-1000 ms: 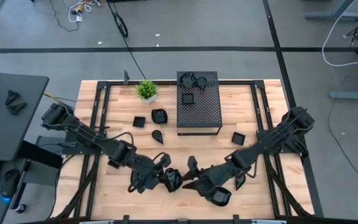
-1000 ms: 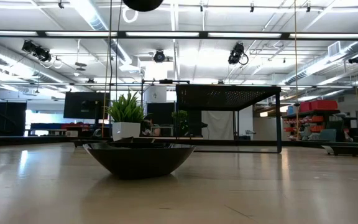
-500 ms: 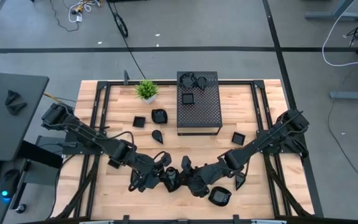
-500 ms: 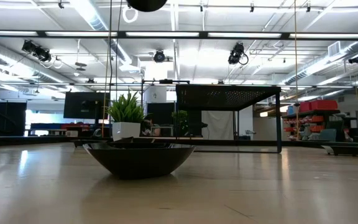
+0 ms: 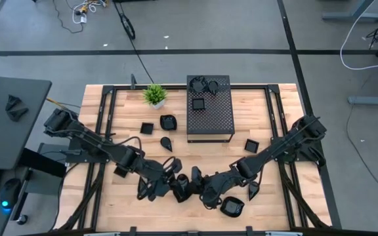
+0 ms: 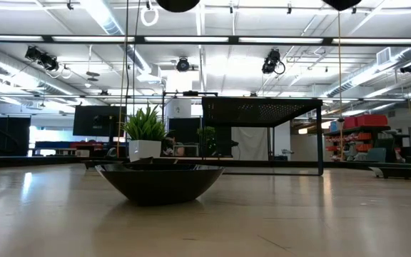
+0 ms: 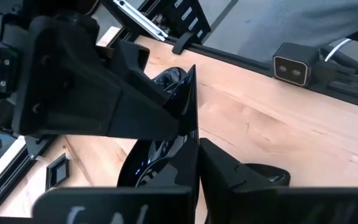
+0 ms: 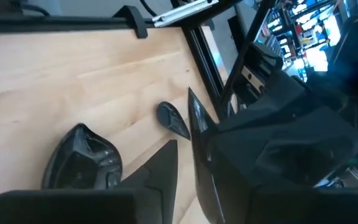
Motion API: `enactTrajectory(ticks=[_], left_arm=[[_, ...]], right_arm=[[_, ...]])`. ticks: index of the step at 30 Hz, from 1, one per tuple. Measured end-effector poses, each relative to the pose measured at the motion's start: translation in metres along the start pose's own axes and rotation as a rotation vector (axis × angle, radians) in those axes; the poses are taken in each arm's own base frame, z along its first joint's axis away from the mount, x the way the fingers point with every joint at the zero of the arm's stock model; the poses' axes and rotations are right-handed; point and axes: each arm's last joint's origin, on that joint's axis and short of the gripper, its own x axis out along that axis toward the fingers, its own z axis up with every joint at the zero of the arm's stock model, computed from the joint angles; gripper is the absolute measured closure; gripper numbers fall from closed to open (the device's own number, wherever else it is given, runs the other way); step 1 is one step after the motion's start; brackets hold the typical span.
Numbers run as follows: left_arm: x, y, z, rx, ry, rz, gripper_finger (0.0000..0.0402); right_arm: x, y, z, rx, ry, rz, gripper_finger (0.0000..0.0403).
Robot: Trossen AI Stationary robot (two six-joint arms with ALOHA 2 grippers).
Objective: Pick & Place Mini shaped plates
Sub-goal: Stack the drop shaped plate on top of the drop shaped plates on the shelf
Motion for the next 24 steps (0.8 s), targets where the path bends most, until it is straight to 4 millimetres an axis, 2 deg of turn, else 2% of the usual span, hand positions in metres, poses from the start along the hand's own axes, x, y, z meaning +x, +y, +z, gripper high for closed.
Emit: enactTrajectory(ticks=[7, 19, 24], left_arm=[[-0.0001, 0.0015, -0.0009, -0.003, 0.003, 0.005, 0.0385], [-0.0005, 0.0020, -0.0011, -0.003, 0.017, 0.024, 0.0385], [-0.0005, 0.0020, -0.0012, -0.003, 0.018, 0.025, 0.0385]], right_arm=[[0.0008, -0.0020, -0.0029, -0.027, 0.015, -0.008, 0.0306], [0.0006, -0.0021, -0.0038, -0.006, 0.057, -0.035, 0.0352], [0.0006, -0.0020, -0.0039, -0.007, 0.059, -0.035, 0.0359]])
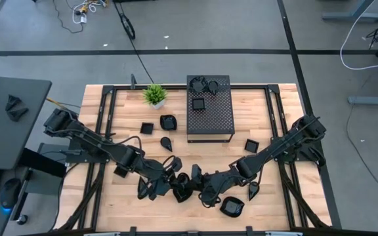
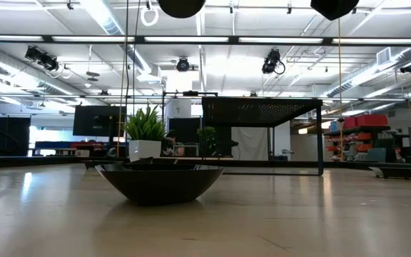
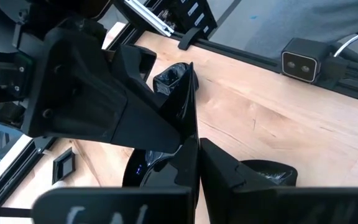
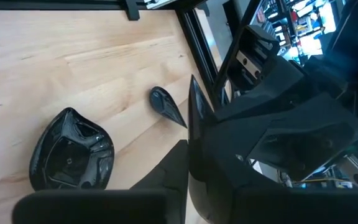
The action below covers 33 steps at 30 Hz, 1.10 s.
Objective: Pick & Place Mini shaped plates
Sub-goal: Stack the drop shaped plate on top of the drop shaped plates on the shelf
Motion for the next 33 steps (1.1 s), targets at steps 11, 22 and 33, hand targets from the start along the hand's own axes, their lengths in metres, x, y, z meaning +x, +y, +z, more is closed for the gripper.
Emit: enactTrajectory(ticks=[11, 22, 33], left_arm=[[0.000, 0.001, 0.002, -0.001, -0.027, 0.015, 0.0323], [-0.003, 0.003, 0.009, -0.003, -0.079, 0.020, 0.0215], [-0.008, 0.011, 0.028, 0.002, -0.106, 0.025, 0.0214]], right_arm=[[-0.001, -0.001, 0.002, -0.070, 0.006, -0.030, 0.0360], [-0.006, 0.001, 0.011, -0.095, 0.005, -0.059, 0.0360], [-0.008, -0.001, 0.018, -0.086, -0.035, -0.091, 0.0360]])
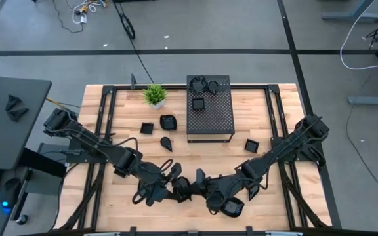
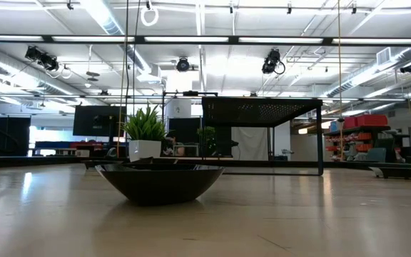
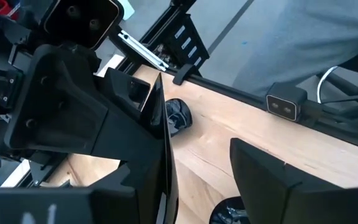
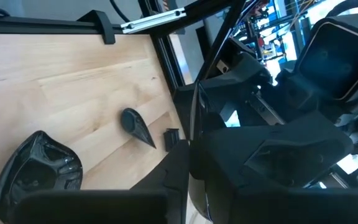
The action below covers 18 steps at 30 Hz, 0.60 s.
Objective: Pick & Place Mini shaped plates
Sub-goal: Stack the drop shaped plate on top of the drop shaped plates on the shelf
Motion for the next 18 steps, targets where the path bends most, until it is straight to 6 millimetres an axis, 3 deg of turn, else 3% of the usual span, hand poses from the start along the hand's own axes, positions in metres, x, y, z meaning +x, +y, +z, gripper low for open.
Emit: enactTrajectory(ticks=[18], left_arm=[[0.0040, -0.0003, -0.0043, 0.017, 0.013, -0.018, 0.0191]], right_arm=[[0.0014, 0.0024, -0.0004, -0.037, -0.001, 0.004, 0.0360]])
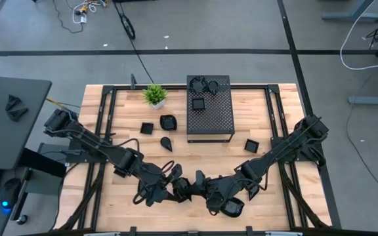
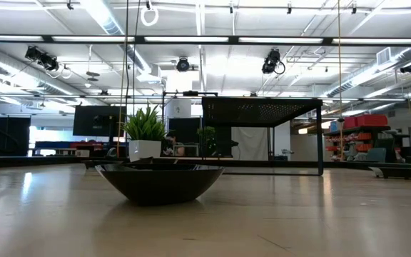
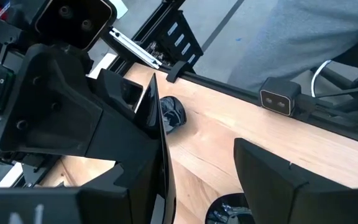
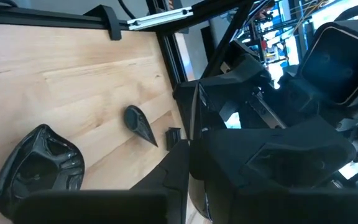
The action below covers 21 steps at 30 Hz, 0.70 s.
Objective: Pick & Place Mini shaped plates
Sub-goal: Stack the drop shaped plate on top of the drop shaped plates on the shelf
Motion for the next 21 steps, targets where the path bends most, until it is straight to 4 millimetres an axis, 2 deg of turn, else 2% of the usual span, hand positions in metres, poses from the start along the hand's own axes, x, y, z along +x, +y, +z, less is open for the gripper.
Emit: enactTrajectory(ticks=[6, 15, 18, 21], left_arm=[[0.000, -0.001, 0.001, 0.000, -0.015, -0.019, 0.0191], [0.000, -0.004, 0.005, -0.014, -0.069, -0.068, 0.0207], [-0.003, 0.005, 0.015, -0.016, -0.130, -0.002, 0.0210], [-0.001, 0.004, 0.013, -0.019, -0.123, 0.002, 0.0210]], right_arm=[[0.000, 0.000, 0.000, 0.013, -0.006, 0.002, 0.0360], [0.000, 0.000, 0.002, 0.143, -0.102, 0.064, 0.0360], [0.004, 0.009, -0.001, 0.161, -0.100, 0.124, 0.0360], [0.004, 0.008, 0.000, 0.185, -0.112, 0.116, 0.0360]])
